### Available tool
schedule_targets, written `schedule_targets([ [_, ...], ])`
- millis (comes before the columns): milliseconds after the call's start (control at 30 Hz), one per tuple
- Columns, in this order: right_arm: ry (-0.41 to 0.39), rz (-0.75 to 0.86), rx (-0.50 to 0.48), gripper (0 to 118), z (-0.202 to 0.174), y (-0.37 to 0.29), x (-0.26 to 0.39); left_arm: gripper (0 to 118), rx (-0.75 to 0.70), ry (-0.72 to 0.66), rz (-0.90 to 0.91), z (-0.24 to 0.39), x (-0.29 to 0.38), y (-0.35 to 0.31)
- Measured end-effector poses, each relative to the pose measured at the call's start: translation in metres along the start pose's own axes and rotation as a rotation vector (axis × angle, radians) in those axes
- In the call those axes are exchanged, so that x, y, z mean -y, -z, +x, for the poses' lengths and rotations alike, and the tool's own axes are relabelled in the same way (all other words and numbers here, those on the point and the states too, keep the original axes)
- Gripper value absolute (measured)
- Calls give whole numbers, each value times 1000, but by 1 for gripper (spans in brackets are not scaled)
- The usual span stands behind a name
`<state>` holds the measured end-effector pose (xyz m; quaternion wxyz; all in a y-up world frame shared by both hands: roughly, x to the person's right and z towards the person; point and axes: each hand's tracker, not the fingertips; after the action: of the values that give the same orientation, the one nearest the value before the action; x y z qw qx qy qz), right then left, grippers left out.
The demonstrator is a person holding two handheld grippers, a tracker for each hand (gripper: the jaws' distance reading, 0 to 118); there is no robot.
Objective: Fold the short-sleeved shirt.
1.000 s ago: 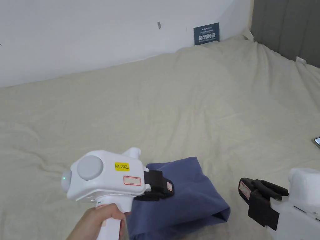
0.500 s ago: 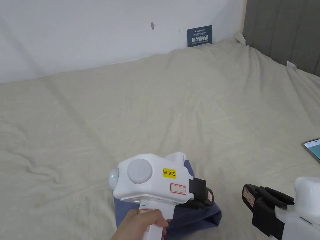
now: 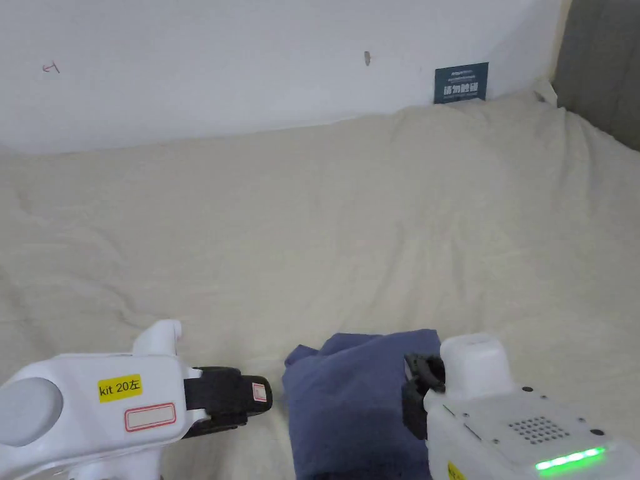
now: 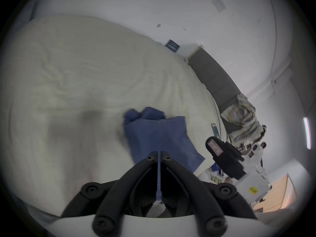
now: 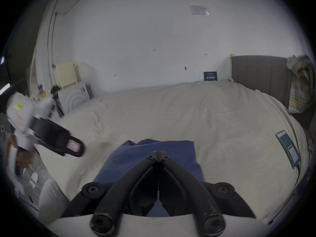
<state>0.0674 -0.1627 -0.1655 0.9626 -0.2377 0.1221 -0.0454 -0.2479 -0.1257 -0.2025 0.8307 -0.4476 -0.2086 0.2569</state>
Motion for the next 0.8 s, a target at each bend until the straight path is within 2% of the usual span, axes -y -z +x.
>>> schedule_targets([
  [67,93,-19,-53,0,1,22,11,3,56,-68,-13,-15,6,-2],
  [100,91,-33,-36,0,-1,31,16,7,103,-99,-18,-21,7,-1],
  [133,39,-60,22,0,-1,40,24,19,134,-126,-38,-27,8,2],
  [167,-9,-74,64,0,-2,48,32,51,150,-152,-42,-31,8,6],
  [200,-28,-83,64,0,0,50,38,79,145,-153,-41,-33,7,10],
  [233,-29,-87,46,0,1,50,41,101,152,-167,-50,-34,7,16],
  [267,-5,-92,39,0,3,46,42,114,155,-173,-64,-35,6,24],
  [300,13,-80,29,0,5,43,42,114,160,-171,-76,-36,4,30],
  [400,-25,-78,55,0,6,43,43,114,242,-225,-114,-39,-1,58],
  [467,-20,-73,47,0,7,43,45,114,309,-287,-159,-44,-3,85],
  [500,-14,-74,47,0,7,43,44,114,295,-316,-172,-42,-2,95],
  [667,-11,-69,45,0,7,41,44,114,446,-366,-268,-33,10,143],
  [800,-10,-68,45,0,9,40,44,111,445,-417,-263,-35,5,148],
])
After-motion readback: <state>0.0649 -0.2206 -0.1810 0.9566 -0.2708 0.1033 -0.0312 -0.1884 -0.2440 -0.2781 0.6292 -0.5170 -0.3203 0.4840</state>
